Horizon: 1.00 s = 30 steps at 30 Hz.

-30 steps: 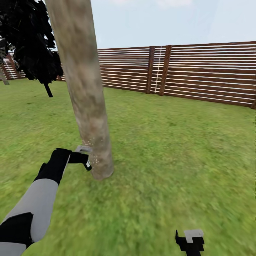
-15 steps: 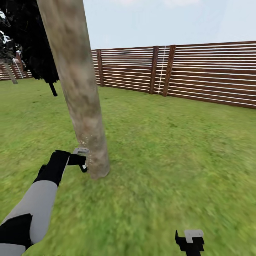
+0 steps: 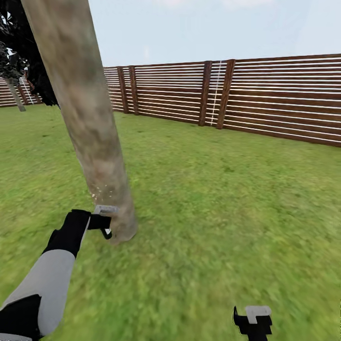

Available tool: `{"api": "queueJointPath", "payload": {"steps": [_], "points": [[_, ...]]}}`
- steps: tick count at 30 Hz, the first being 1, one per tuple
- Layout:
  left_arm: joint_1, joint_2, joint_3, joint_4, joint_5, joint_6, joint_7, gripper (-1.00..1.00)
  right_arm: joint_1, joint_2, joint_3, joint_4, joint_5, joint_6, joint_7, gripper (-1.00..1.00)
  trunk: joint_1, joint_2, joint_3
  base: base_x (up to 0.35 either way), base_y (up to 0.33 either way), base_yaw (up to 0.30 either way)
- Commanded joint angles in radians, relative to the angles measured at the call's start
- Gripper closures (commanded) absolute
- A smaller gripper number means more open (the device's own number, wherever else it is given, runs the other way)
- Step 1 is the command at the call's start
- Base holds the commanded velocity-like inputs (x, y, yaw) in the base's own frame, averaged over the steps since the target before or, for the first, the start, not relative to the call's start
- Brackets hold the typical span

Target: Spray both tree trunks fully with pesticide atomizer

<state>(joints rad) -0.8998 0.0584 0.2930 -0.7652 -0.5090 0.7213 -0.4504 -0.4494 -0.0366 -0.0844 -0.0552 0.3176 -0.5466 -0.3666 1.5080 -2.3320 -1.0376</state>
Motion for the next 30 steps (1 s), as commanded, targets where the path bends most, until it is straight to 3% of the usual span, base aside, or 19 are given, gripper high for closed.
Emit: {"api": "queueJointPath", "payload": {"steps": [1, 3, 5, 7, 9, 11, 13, 16, 18, 20, 22, 24, 28, 30], "points": [[0.001, 0.037, 0.002, 0.001, 0.012, 0.003, 0.0, 1.0, 0.0, 0.0, 0.0, 0.0, 0.0, 0.0, 0.0, -1.0, 0.0, 0.0, 0.0, 0.141, -0.269, 0.103], [0.014, 0.09, 0.019, 0.001, 0.015, 0.003, 0.001, 1.0, 0.0, 0.001, 0.0, 0.0, 0.0, 0.0, 0.0, -1.0, 0.0, 0.0, 0.0, 0.127, -0.269, 0.211], [0.035, 0.1, 0.033, 0.001, 0.013, 0.002, 0.002, 1.0, 0.0, 0.001, 0.0, 0.0, 0.0, 0.0, 0.0, -1.0, 0.0, 0.0, 0.0, 0.119, -0.269, 0.265], [0.04, 0.084, 0.033, 0.001, 0.016, 0.001, 0.003, 1.0, 0.0, 0.001, 0.0, 0.0, 0.0, 0.0, 0.0, -1.0, 0.0, 0.0, 0.0, 0.13, -0.269, 0.274], [0.041, 0.028, 0.032, 0.0, 0.01, 0.001, 0.01, 1.0, 0.0, 0.001, 0.0, 0.0, 0.0, 0.0, 0.0, -1.0, 0.0, 0.0, 0.0, 0.15, -0.265, 0.276], [0.041, 0.006, 0.032, 0.0, 0.009, 0.001, 0.059, 1.0, 0.0, 0.001, 0.0, 0.0, 0.0, 0.0, 0.0, -1.0, 0.0, 0.0, 0.0, 0.155, -0.263, 0.276], [0.042, 0.01, 0.037, 0.0, 0.013, 0.0, 0.124, 1.0, 0.0, 0.001, 0.0, 0.0, 0.0, 0.0, 0.0, -1.0, 0.0, 0.0, 0.0, 0.159, -0.26, 0.275], [0.052, 0.042, 0.04, 0.0, 0.017, 0.0, 0.133, 1.0, 0.0, 0.001, 0.0, 0.0, 0.0, 0.0, 0.0, -1.0, 0.0, 0.0, 0.0, 0.184, -0.238, 0.153], [0.057, 0.048, 0.038, 0.002, 0.021, -0.001, 0.135, 1.0, 0.0, 0.001, 0.0, 0.0, 0.0, 0.0, 0.0, -1.0, 0.0, 0.0, 0.0, 0.2, -0.227, 0.031], [0.061, 0.027, 0.035, 0.024, 0.022, -0.003, 0.136, 1.0, 0.0, 0.001, 0.0, 0.0, 0.0, 0.0, 0.0, -1.0, 0.0, 0.0, 0.0, 0.203, -0.224, 0.008], [0.063, -0.012, 0.035, 0.052, 0.021, -0.005, 0.144, 1.0, 0.0, 0.002, 0.0, 0.0, 0.0, 0.0, 0.0, -1.0, 0.0, 0.0, 0.0, 0.206, -0.222, 0.086], [0.068, 0.001, 0.043, 0.059, 0.018, -0.007, 0.143, 1.0, 0.0, 0.002, 0.0, 0.0, 0.0, 0.0, 0.0, -1.0, 0.0, 0.0, 0.0, 0.229, -0.197, 0.244], [0.095, 0.079, 0.055, 0.064, 0.02, -0.008, 0.141, 1.0, 0.0, 0.003, 0.001, 0.0, 0.0, 0.0, 0.0, -1.0, 0.0, 0.0, 0.0, 0.237, -0.188, 0.272], [0.103, 0.075, 0.055, 0.071, 0.021, -0.009, 0.142, 1.0, 0.0, 0.003, 0.001, 0.0, 0.0, 0.0, 0.0, -1.0, 0.0, 0.0, 0.0, 0.238, -0.186, 0.277]]}}
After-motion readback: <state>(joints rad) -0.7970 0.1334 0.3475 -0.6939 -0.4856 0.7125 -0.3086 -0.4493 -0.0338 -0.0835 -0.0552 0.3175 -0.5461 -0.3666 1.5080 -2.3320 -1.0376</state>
